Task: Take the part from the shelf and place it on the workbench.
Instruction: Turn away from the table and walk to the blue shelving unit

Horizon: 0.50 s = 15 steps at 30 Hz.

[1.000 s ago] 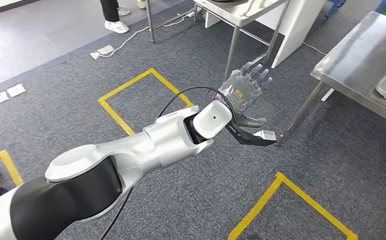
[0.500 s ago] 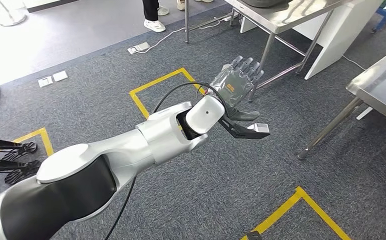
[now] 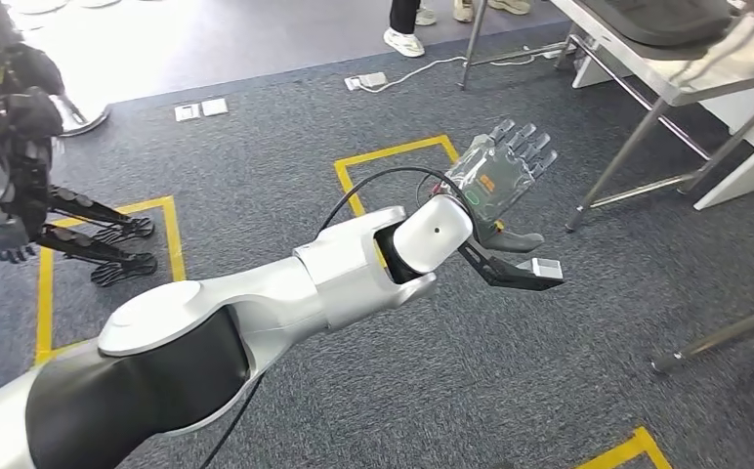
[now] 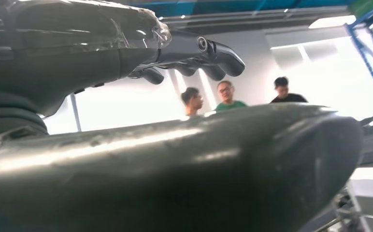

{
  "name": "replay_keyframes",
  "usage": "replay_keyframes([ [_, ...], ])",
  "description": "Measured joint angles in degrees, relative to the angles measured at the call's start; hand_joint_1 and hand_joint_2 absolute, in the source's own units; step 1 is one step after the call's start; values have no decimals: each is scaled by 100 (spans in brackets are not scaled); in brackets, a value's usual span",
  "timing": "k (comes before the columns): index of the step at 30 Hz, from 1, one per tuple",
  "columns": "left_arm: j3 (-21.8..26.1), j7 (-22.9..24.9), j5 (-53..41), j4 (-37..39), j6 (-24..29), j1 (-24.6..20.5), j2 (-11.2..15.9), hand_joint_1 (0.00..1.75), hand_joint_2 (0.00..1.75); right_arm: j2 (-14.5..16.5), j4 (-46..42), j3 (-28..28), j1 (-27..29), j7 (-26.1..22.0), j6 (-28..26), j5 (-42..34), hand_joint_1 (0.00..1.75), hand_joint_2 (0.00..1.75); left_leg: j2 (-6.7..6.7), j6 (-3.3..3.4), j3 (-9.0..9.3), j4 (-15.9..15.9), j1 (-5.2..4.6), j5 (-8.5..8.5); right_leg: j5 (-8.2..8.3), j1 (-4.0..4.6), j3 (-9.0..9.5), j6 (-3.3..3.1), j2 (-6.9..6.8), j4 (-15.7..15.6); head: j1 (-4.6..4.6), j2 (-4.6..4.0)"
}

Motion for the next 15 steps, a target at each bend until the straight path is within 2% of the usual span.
replay_keyframes([
  [1,0,0,32,9,-2,0,-25,0,0,-8,0,0,-11,3,21,17,0,0,-92,9,-1,0,-22,14,203,30,109,-64,56,-272,7,0],
  [3,0,1,104,20,-4,-6,-73,0,0,-34,-1,1,-34,17,48,58,0,0,-256,5,-8,-1,-54,45,583,75,421,-209,311,-1015,1,0],
  [4,-1,2,140,22,-4,-9,-99,0,0,-48,-2,1,-46,27,54,82,0,0,-330,-12,-24,-1,-53,65,674,88,535,-255,425,-1278,-9,0],
  [5,-3,5,179,25,-3,-9,-117,0,0,-60,-3,2,-60,40,57,98,0,0,-400,-40,-44,-7,-38,90,696,99,593,-284,494,-1415,-18,0],
  [6,-8,11,219,29,-3,-9,-130,0,0,-68,-3,3,-75,55,58,113,0,0,-473,-77,-63,-20,-24,119,696,106,618,-296,481,-1464,-21,0],
  [7,-12,20,258,32,-2,-8,-137,0,0,-67,-5,4,-95,66,58,127,0,0,-529,-113,-75,-37,-9,146,726,107,644,-292,411,-1521,-15,0],
  [8,-17,33,295,37,0,-8,-135,0,0,-72,-6,5,-116,74,57,137,0,0,-427,-137,-91,-30,-23,140,767,102,674,-291,333,-1585,-15,0],
  [9,-21,46,324,40,3,-10,-132,0,0,-78,-8,5,-132,78,56,150,0,0,-237,-159,-138,48,-40,69,814,95,704,-296,252,-1658,-33,0],
  [11,-30,71,352,47,10,-9,-137,0,0,-97,-9,4,-141,78,56,167,0,0,214,-203,-368,535,-36,-263,877,89,736,-302,82,-1750,-84,0],
  [12,-38,79,356,52,12,-3,-141,0,0,-104,-7,5,-131,78,57,171,0,0,297,-238,-529,890,0,-455,886,87,731,-308,-6,-1758,-108,0],
  [13,-46,84,358,57,13,6,-143,0,0,-111,-4,5,-118,78,57,171,0,0,309,-273,-663,1201,38,-583,886,78,723,-298,-100,-1753,-118,0],
  [14,-57,86,361,65,13,13,-138,0,0,-116,-3,7,-109,78,57,171,0,0,309,-308,-721,1361,70,-615,882,66,717,-283,-189,-1745,-134,0],
  [15,-67,88,364,74,13,18,-133,0,0,-118,-2,8,-106,78,57,171,0,0,322,-344,-668,1318,99,-546,873,49,713,-257,-275,-1730,-154,0],
])
